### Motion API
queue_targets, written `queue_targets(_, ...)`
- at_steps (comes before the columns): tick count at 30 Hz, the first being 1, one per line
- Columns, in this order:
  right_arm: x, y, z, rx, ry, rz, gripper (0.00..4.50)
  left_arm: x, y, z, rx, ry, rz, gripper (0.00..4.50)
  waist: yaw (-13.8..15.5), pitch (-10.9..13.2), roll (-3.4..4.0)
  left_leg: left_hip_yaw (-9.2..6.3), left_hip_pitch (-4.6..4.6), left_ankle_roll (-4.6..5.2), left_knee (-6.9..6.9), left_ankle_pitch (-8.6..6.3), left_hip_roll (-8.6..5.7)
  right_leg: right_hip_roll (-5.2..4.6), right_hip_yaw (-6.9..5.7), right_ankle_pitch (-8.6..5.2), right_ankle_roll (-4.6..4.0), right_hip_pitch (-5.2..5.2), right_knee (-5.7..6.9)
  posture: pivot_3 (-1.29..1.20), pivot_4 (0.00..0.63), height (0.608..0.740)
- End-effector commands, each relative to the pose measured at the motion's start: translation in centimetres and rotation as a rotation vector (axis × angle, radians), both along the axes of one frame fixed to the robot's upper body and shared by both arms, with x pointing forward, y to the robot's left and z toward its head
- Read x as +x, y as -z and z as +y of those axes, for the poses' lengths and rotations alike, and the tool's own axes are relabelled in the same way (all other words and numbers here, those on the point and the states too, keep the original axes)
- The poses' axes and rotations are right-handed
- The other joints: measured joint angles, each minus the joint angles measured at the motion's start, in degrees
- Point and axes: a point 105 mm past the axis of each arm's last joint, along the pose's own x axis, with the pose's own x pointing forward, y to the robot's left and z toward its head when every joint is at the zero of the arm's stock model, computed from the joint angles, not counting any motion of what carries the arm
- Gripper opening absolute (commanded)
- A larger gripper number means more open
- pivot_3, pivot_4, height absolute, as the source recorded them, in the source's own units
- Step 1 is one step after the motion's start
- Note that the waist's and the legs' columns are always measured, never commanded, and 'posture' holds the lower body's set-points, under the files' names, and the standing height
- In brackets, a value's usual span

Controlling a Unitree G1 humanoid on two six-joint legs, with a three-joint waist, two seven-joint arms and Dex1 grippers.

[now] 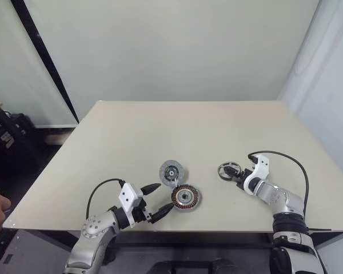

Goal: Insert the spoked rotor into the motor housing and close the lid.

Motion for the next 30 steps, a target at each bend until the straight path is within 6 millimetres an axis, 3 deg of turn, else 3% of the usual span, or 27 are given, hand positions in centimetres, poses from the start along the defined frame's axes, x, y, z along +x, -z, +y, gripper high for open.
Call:
queue_targets(1,0.8,-1.6,-0.3,0.022,0.028,-0.053,3.50,0.2,-1.2,-0.5,-0.008,0.025,-0.050,4.50,-0.01,0.00,0.01,0.00,-0.01,0.00,0.00,0.00,0.00,0.00,0.01,0.00,0.00,-0.01,0.00,0.00,0.000,0.740)
queue_targets(7,0.8,-1.6,-0.8,0.014,0.062,-0.051,1.37,0.2,-1.2,-0.8,-0.010,0.036,-0.050,4.50,-0.04,-0.05,0.08,0.01,0.00,0.00,0.00,0.00,0.00,0.00,0.01,-0.01,-0.01,-0.01,0.00,0.00,0.000,0.740)
queue_targets(11,0.9,-2.1,-0.8,0.039,0.081,-0.073,0.48,0.3,-1.3,-0.7,-0.009,0.035,-0.049,4.50,0.05,-0.14,0.17,0.03,0.31,0.00,-0.02,0.00,0.02,0.00,0.01,-0.06,-0.09,0.25,-0.01,0.00,0.000,0.740)
queue_targets(17,0.4,-5.5,2.2,0.196,-0.032,-0.149,0.47,0.2,-1.2,0.5,-0.007,-0.006,-0.034,4.50,-0.07,-0.14,0.25,0.09,0.34,0.04,-0.04,0.02,0.02,0.00,0.10,-0.07,-0.09,0.20,0.00,0.00,0.000,0.740)
queue_targets(23,-2.4,-8.1,6.7,0.360,-0.241,-0.157,0.47,0.0,-1.0,1.9,-0.015,-0.059,-0.007,4.50,-0.02,-0.16,0.27,0.10,0.35,0.06,-0.53,0.04,0.06,0.02,0.15,-0.02,-0.02,0.02,0.00,0.00,0.000,0.740)
queue_targets(30,-6.8,-7.7,11.7,0.456,-0.479,-0.053,0.47,-0.8,0.1,3.0,-0.020,-0.096,0.048,4.50,-0.03,-0.16,0.27,0.11,0.33,0.05,-0.60,0.03,0.04,-0.03,0.15,-0.08,-0.10,0.05,-0.14,0.00,0.000,0.740)
